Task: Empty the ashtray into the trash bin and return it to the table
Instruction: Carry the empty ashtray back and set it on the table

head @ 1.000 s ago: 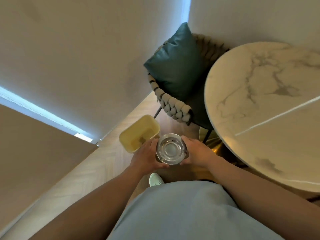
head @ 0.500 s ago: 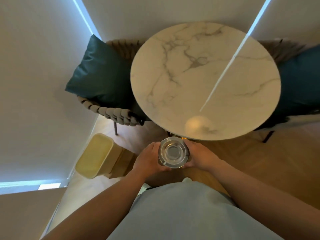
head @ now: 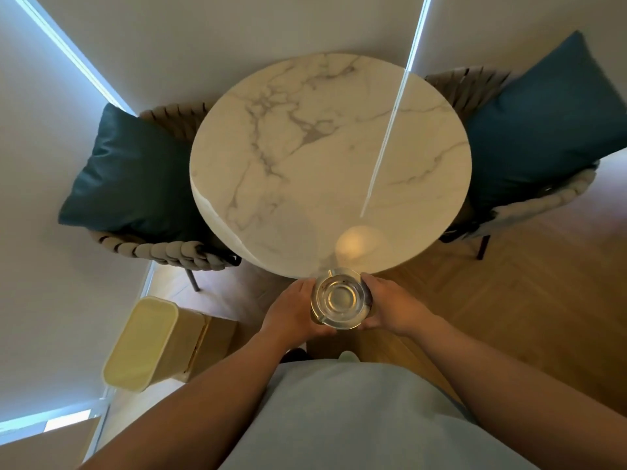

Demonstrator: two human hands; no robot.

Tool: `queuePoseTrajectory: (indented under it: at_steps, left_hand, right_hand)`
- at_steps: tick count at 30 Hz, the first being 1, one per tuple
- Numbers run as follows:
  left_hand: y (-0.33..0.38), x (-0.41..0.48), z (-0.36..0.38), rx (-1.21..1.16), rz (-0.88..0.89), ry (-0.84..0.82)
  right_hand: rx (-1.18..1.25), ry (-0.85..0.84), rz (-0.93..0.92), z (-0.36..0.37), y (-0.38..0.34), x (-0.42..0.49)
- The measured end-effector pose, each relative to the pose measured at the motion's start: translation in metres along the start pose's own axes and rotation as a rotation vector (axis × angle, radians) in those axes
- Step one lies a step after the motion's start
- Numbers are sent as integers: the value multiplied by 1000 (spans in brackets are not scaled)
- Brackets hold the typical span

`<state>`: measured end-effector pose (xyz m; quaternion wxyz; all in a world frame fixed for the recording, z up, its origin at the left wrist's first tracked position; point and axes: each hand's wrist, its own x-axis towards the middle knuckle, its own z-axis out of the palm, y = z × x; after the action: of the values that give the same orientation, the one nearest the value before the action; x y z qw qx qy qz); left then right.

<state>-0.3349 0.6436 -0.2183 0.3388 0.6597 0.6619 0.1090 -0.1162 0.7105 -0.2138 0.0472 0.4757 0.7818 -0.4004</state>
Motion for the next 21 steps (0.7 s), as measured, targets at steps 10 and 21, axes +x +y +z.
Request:
queuePoseTrajectory:
  at_steps: [10,21]
  left_hand:
    - [5,54,-15,19,5,-46]
    - [-27,166,-69,36,26,-49]
  right_hand:
    - [15,6,55,-27,15,35]
    - [-32,30,117,-89,5,135]
